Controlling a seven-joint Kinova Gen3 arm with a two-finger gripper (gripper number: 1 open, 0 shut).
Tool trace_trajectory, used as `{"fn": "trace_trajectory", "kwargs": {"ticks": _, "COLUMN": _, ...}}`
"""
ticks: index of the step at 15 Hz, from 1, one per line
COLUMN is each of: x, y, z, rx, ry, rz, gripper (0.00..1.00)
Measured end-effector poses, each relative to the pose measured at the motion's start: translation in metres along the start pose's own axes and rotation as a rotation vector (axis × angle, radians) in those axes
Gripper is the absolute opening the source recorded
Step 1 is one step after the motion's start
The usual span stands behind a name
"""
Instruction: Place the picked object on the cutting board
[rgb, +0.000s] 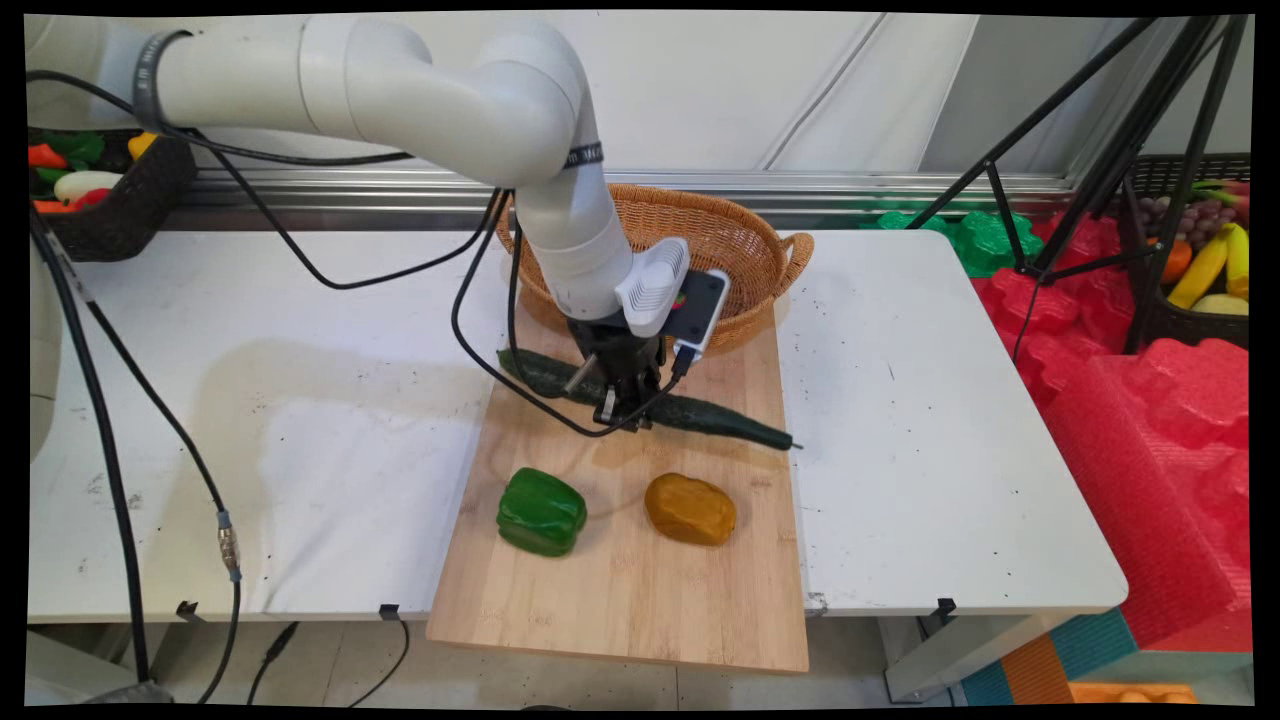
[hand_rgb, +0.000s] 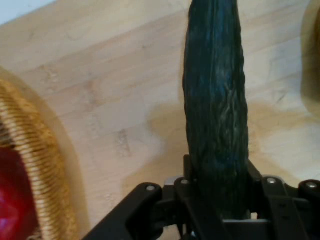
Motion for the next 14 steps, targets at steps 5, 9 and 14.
{"fn": "trace_trajectory", "kwargs": {"ticks": 5, "x": -0.002, "y": 0.001, "z": 0.017, "rx": -0.024, "ry": -0.015, "rz": 0.012, "gripper": 0.00}}
{"fn": "trace_trajectory", "kwargs": {"ticks": 9, "x": -0.002, "y": 0.002, "z": 0.023, "rx": -0.031, "ry": -0.021, "rz": 0.021, "gripper": 1.00}}
{"fn": "trace_trajectory", "kwargs": {"ticks": 14, "x": -0.001, "y": 0.003, "z": 0.026, "rx": -0.028, "ry": -0.020, "rz": 0.033, "gripper": 1.00}}
